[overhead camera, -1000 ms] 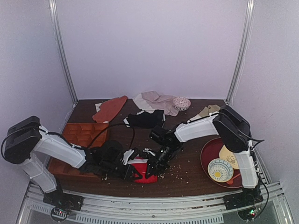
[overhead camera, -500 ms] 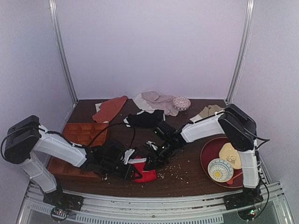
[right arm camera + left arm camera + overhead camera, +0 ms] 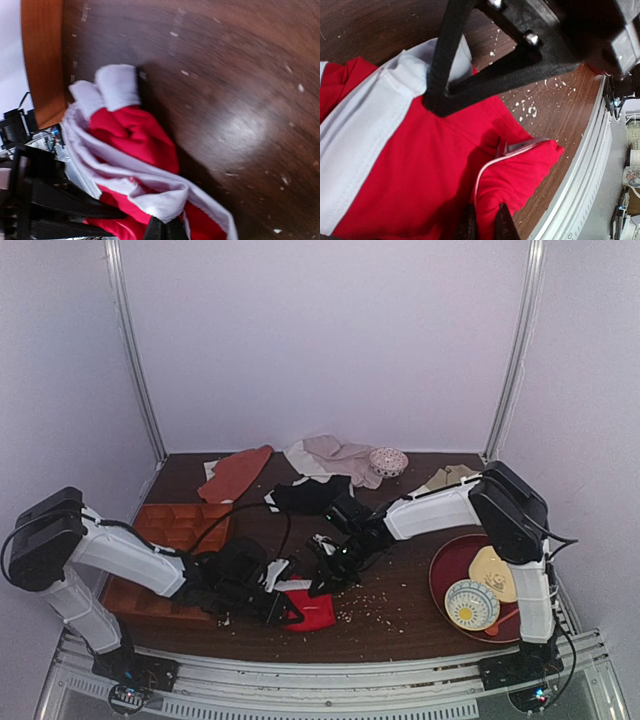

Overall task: Roll the underwear
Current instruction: Roll the underwear at the center of the board.

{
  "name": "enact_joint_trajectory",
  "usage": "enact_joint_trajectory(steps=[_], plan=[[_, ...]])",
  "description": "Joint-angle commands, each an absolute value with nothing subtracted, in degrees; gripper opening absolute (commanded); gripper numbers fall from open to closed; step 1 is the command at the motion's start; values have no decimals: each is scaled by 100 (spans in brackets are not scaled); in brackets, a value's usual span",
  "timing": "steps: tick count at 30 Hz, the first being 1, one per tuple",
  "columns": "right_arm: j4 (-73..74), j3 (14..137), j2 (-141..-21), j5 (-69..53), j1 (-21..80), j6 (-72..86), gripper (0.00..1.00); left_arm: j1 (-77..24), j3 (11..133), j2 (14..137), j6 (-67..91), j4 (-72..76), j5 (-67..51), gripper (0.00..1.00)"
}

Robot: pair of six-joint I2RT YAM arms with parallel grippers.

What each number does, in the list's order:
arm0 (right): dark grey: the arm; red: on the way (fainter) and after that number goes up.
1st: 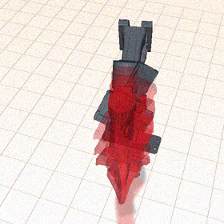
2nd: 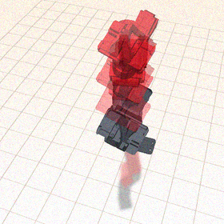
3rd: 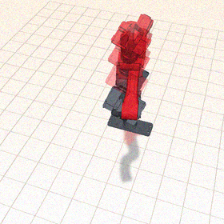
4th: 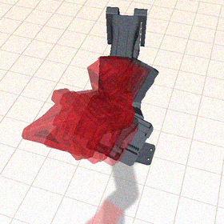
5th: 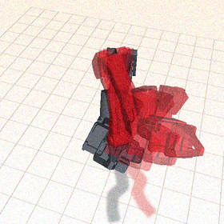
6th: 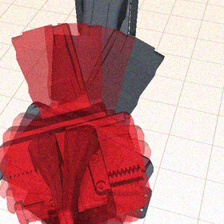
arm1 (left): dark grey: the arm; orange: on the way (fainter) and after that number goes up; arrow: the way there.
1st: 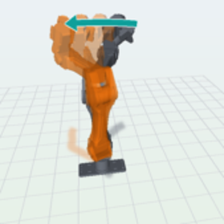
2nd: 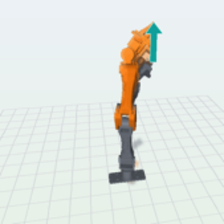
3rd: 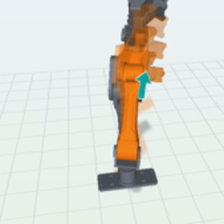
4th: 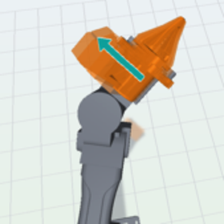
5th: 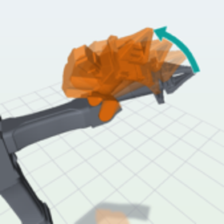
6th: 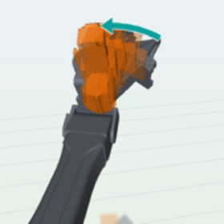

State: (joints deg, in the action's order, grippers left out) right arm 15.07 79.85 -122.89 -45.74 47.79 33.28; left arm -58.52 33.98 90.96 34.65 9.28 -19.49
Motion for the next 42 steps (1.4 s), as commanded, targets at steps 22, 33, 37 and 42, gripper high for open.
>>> enact_joint_trajectory(steps=[22, 33, 37, 42], plan=[[2461, 7443, -12382, -2945, 4874, 3089, 0, -5897, 3461, 9518, 4381, -951, -1865, 0], [2385, 7331, -12375, -2927, 4875, 3139, 0, -5635, 3411, 9430, 4517, -1530, -1848, 0], [2286, 7265, -12384, -2945, 4875, 3187, 0, -5634, 3466, 9539, 4589, -1715, -1851, 0], [2183, 7195, -12374, -2936, 4880, 3242, 0, -5609, 3581, 9818, 4642, -2007, -1893, 0]])
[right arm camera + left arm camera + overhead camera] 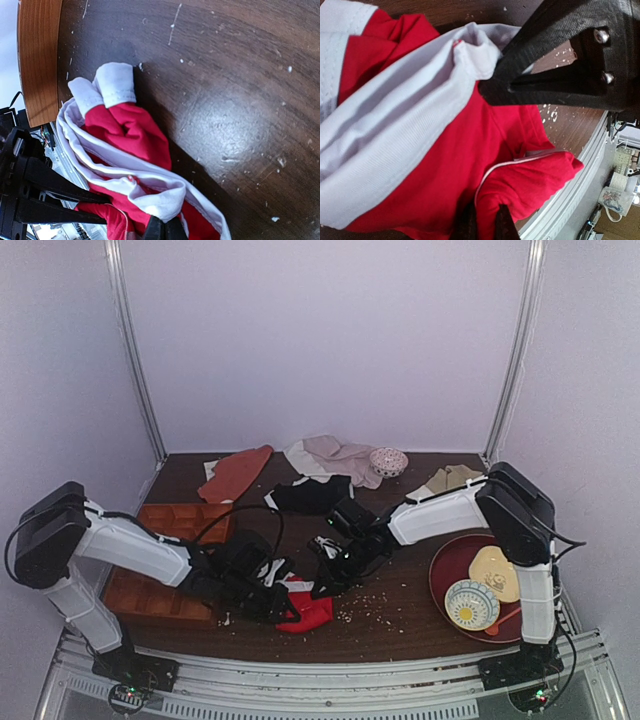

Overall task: Roll the underwear
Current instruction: Roll the underwear at the center of the board.

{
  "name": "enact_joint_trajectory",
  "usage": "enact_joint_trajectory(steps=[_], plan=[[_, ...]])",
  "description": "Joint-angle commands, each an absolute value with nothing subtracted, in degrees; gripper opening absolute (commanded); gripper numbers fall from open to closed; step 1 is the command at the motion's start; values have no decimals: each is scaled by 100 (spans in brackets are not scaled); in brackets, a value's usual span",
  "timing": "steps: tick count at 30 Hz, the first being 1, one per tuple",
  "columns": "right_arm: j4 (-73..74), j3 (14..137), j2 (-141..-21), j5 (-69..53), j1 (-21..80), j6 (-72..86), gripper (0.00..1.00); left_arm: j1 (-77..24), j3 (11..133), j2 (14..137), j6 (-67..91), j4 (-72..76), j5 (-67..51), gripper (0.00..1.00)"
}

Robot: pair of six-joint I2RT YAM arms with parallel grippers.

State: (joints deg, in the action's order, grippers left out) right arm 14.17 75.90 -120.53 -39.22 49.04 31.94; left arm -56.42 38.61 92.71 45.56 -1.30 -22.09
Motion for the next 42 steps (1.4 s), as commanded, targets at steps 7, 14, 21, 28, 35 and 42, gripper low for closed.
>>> enact_joint_trajectory(steps=[7, 14, 21, 28, 35, 42], plan=[[1662, 6862, -12062, -2906, 4921, 3257, 0, -5591, 3551, 9919, 4595, -2050, -2045, 0], [1381, 6662, -11357, -2508, 4979, 3047, 1, -5590, 3620, 9902, 4374, -2206, -2060, 0], [889, 6343, -10602, -2548, 5129, 2999, 2, -5592, 3646, 9846, 4268, -2226, -2088, 0], [1180, 6520, -10728, -2461, 5203, 3036, 5, -5590, 3688, 9911, 4190, -2192, -2145, 0], [716, 6436, -10433, -2731, 5297, 3095, 6, -5595, 3683, 9925, 4166, -2172, -2175, 0], [518, 6647, -10670, -3347, 5481, 3357, 2, -5591, 3724, 10026, 4168, -2142, -2206, 0]])
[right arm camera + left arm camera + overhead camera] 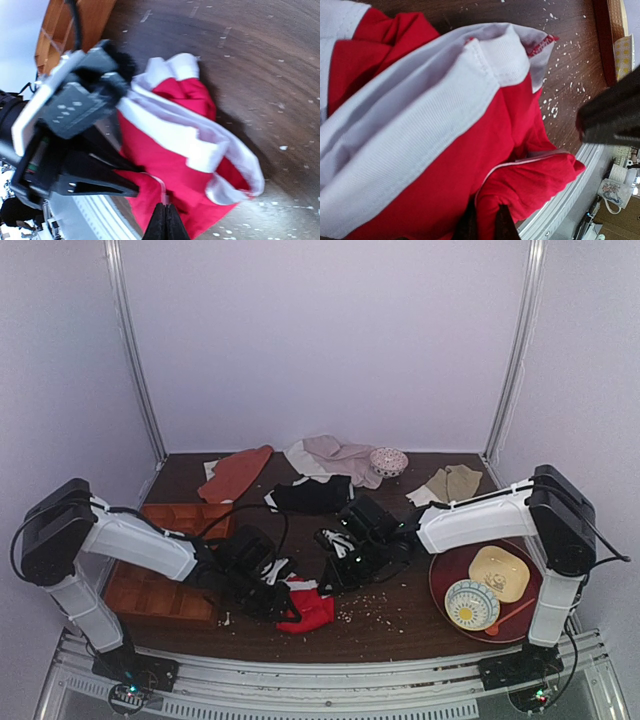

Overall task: Roll the underwear
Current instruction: Roll the underwear at the center of the board.

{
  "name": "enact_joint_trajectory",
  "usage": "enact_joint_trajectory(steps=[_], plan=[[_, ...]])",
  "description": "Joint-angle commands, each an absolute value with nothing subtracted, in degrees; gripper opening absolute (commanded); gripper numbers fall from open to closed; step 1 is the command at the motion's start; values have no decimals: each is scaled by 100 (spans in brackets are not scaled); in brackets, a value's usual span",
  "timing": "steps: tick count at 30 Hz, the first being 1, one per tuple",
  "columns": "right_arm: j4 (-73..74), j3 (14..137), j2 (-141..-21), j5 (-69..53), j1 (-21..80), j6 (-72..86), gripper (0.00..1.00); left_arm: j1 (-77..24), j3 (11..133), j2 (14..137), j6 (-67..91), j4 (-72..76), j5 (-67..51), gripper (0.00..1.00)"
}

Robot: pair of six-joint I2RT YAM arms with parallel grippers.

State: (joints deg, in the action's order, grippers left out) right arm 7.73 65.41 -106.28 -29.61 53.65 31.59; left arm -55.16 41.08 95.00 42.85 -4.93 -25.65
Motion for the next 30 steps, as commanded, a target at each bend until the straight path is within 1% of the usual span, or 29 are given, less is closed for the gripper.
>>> enact_joint_trajectory(steps=[1, 12, 24, 27, 30], plan=[[453, 6601, -10697, -3368, 5495, 3402, 2, -5586, 3731, 10032, 4168, -2136, -2214, 0], [-112, 5990, -10916, -3643, 5698, 3708, 0, -5590, 3687, 10005, 4209, -2143, -2215, 0], [375, 5842, -11604, -3052, 5699, 3593, 0, -5590, 3503, 9838, 4222, -2125, -2226, 0], [318, 5828, -11528, -2891, 5710, 3438, 0, -5590, 3514, 9857, 4182, -2133, -2265, 0], [336, 5816, -11143, -2520, 5707, 3226, 0, -5590, 3530, 9855, 4144, -2157, -2301, 0]])
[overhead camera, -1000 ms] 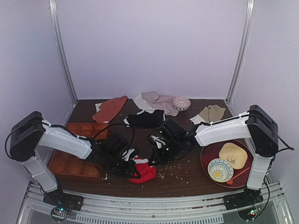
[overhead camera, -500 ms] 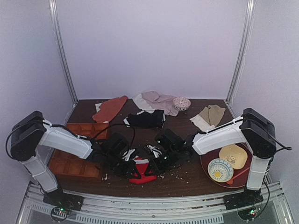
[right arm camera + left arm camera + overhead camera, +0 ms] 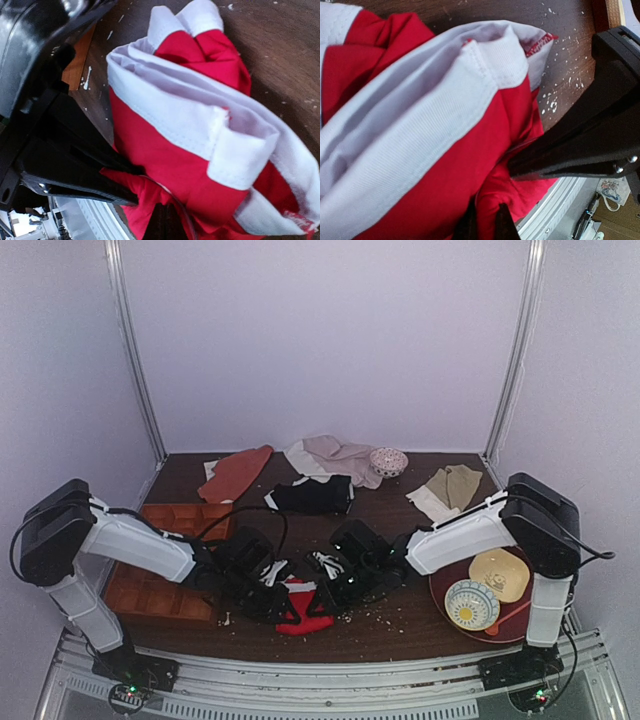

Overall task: Roll the underwear
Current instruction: Roll the underwear at the center of the board.

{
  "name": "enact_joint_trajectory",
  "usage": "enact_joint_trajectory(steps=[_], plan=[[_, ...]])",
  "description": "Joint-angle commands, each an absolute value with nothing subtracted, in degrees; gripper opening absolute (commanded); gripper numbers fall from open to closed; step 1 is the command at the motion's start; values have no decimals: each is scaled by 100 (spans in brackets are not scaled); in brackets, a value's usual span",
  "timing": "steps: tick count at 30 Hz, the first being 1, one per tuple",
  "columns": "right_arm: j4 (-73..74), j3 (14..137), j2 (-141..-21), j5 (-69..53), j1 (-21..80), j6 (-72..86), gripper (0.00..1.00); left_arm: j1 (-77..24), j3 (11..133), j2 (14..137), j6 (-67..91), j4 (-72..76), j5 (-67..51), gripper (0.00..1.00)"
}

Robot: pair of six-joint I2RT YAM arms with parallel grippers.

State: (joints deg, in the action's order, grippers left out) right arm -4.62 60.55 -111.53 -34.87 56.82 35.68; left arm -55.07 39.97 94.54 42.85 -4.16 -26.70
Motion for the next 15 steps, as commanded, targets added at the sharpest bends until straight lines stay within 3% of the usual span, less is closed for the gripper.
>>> enact_joint_trajectory(steps=[1, 5, 15], plan=[[342, 5818, -10972, -2402, 5714, 3127, 3, -5590, 3523, 9848, 4128, -2168, -2303, 0], [472, 5876, -10359, -1933, 5754, 2690, 13, -5591, 3533, 9848, 4063, -2215, -2306, 0], [1285, 6190, -9696, -838, 6418, 1063, 23, -5581, 3656, 9877, 3854, -2370, -2295, 0]])
